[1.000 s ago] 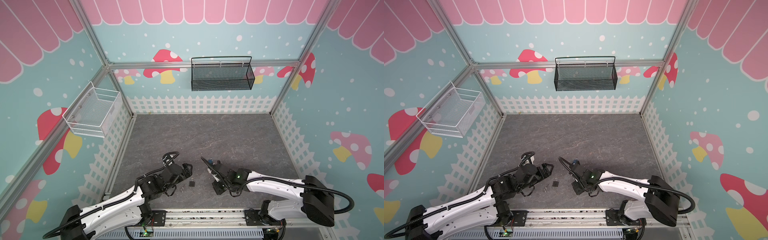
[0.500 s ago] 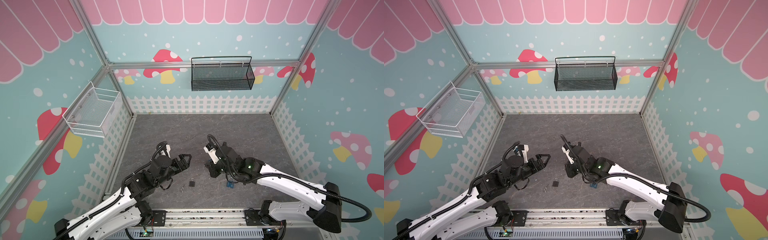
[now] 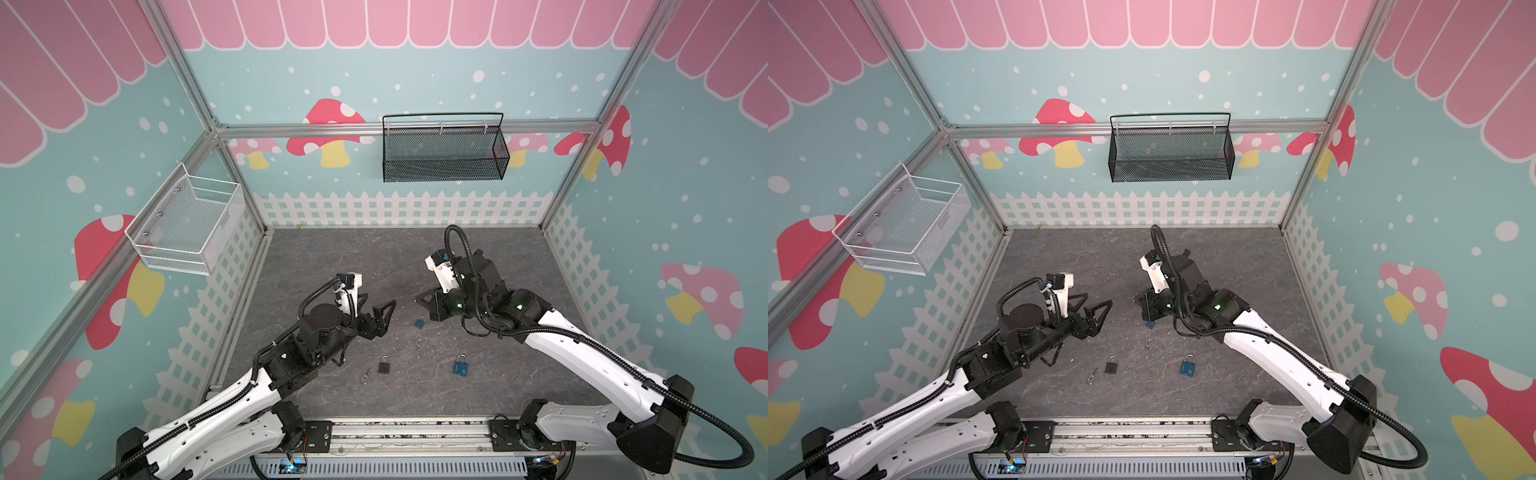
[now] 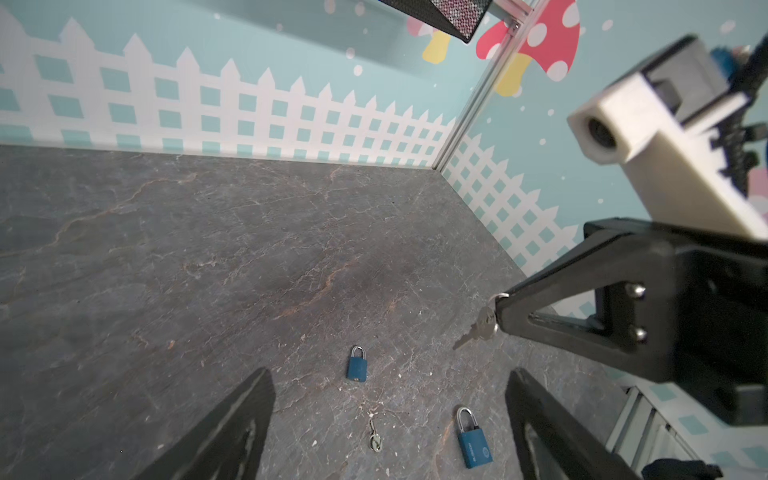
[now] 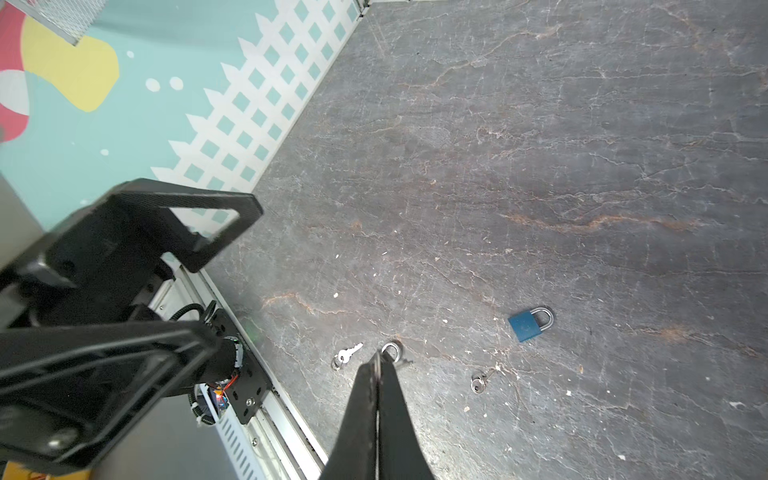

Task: Unlock with the key
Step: 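Lift the key with the right gripper toward the left gripper while the left gripper approaches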

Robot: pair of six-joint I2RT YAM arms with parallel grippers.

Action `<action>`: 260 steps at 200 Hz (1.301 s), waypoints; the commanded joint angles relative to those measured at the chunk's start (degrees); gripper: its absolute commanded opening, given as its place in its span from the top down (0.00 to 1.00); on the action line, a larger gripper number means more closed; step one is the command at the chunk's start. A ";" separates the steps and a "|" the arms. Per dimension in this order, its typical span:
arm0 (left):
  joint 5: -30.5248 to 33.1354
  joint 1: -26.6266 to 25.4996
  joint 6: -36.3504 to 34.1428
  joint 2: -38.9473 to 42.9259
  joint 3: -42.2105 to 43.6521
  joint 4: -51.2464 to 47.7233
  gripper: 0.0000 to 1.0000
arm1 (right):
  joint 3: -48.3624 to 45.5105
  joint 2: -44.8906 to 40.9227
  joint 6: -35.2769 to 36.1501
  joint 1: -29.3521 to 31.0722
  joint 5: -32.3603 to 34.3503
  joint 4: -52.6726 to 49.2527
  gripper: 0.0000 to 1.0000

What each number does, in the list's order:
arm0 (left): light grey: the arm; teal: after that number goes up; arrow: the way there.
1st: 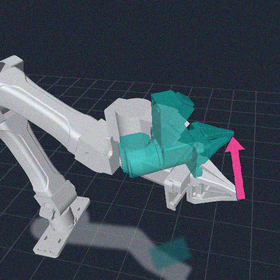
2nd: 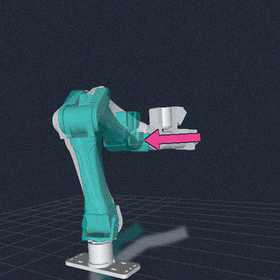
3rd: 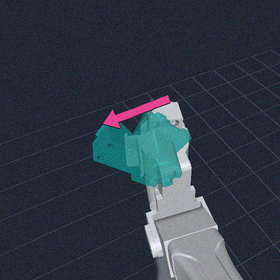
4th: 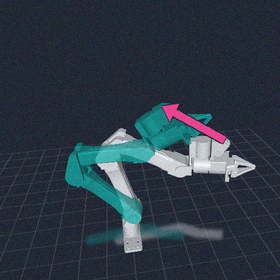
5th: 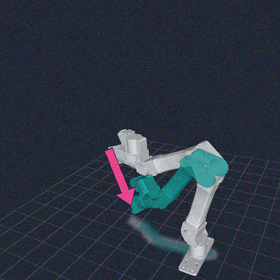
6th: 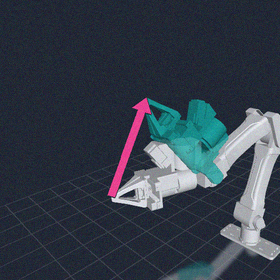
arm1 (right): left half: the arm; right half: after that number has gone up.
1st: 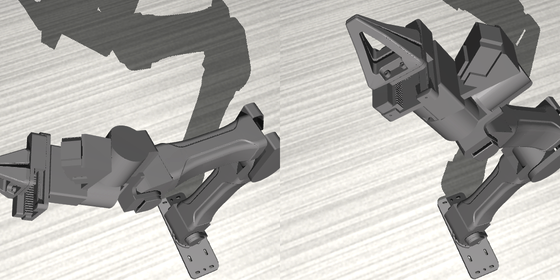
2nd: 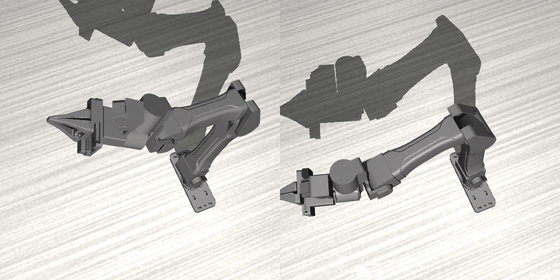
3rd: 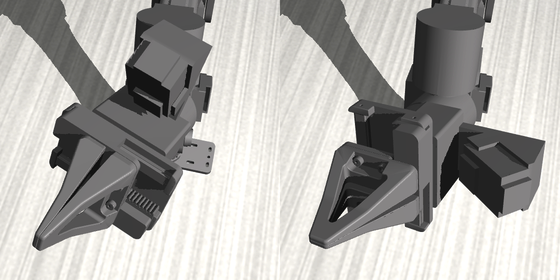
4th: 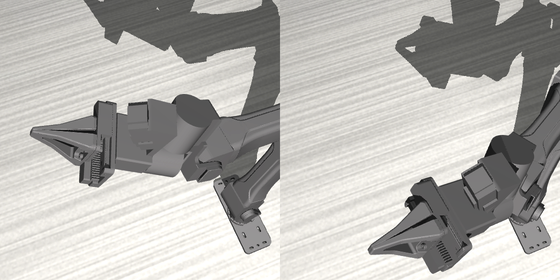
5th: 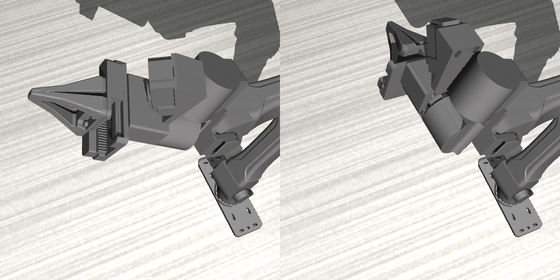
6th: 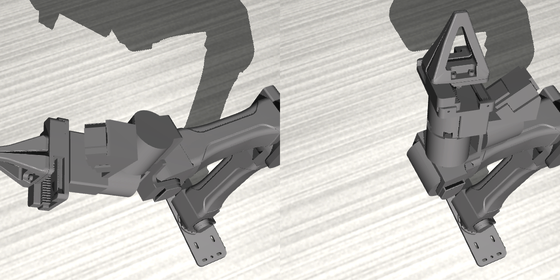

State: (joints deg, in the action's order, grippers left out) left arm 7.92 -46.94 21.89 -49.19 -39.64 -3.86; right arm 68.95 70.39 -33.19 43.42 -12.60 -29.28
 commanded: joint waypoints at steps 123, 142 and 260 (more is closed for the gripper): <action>-10.90 -0.21 -17.76 -9.42 3.25 23.86 0.35 | 7.52 0.01 -1.89 -1.41 -8.81 -4.92 1.00; -11.68 -0.60 -18.43 -10.73 2.73 25.31 0.36 | 7.88 0.10 -2.05 -1.45 -9.01 -4.91 1.00; -10.60 -3.86 -19.11 -16.22 0.99 29.43 0.60 | 7.18 -1.70 -3.27 -1.49 -6.76 -4.13 1.00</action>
State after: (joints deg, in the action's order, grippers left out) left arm -3.22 -50.30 3.20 -65.34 -38.39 23.20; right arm 75.11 70.30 -35.44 42.30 -20.40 -33.45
